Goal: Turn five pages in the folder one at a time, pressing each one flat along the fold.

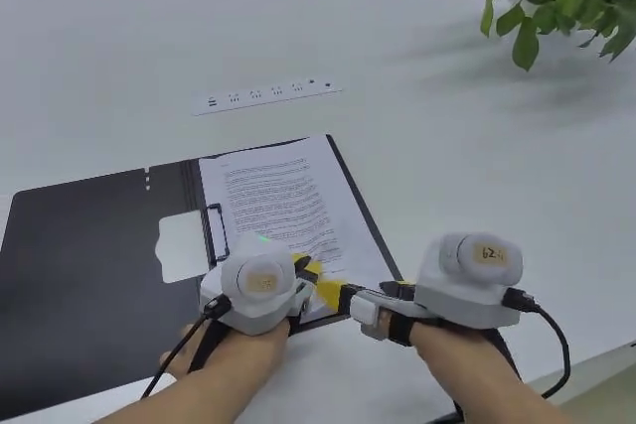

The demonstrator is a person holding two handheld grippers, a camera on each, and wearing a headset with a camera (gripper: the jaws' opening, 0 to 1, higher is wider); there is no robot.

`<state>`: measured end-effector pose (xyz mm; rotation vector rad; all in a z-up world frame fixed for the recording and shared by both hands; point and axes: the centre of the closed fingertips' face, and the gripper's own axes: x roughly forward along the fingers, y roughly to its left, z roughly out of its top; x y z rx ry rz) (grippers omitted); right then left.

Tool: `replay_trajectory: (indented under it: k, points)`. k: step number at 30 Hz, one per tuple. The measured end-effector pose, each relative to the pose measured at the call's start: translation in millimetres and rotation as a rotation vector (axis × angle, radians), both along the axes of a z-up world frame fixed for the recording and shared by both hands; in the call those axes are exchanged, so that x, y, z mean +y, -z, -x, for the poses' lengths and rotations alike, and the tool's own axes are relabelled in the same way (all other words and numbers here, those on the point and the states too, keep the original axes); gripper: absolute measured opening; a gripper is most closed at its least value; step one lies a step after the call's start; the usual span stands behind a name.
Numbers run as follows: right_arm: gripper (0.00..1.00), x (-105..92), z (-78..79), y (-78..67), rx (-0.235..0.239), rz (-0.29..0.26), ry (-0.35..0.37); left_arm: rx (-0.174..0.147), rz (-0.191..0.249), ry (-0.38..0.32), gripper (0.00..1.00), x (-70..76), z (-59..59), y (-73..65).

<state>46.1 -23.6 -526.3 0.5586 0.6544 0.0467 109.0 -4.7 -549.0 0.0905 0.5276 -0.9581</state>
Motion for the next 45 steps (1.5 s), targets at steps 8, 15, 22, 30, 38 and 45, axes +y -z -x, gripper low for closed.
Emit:
replay_trajectory:
  k: [8, 15, 22, 30, 38, 45]
  points:
    - [0.46, -8.4, 0.5, 3.8, 0.013, -0.024, 0.049, -0.002, 0.001, 0.0, 0.05, 0.0, 0.0, -0.4]
    - [0.28, -21.8, 3.9, 15.5, 0.059, 0.046, 0.074, -0.002, 0.004, -0.004, 0.05, 0.0, 0.2, -0.7]
    - [0.14, -28.8, 5.1, 21.6, 0.105, 0.173, 0.043, 0.001, 0.009, -0.01, 0.05, 0.0, 0.6, -0.7]
    - [0.0, -35.8, 6.5, 26.2, 0.161, 0.283, 0.032, 0.001, 0.008, -0.008, 0.05, -0.2, 0.6, -0.6]
    - [0.0, -39.0, 7.8, 24.9, 0.182, 0.181, 0.084, 0.005, 0.007, -0.008, 0.05, -0.3, 0.4, -0.4]
    - [0.0, -41.3, 10.2, 14.7, 0.129, 0.079, 0.153, 0.024, 0.019, -0.019, 0.08, -1.9, 1.4, -2.1]
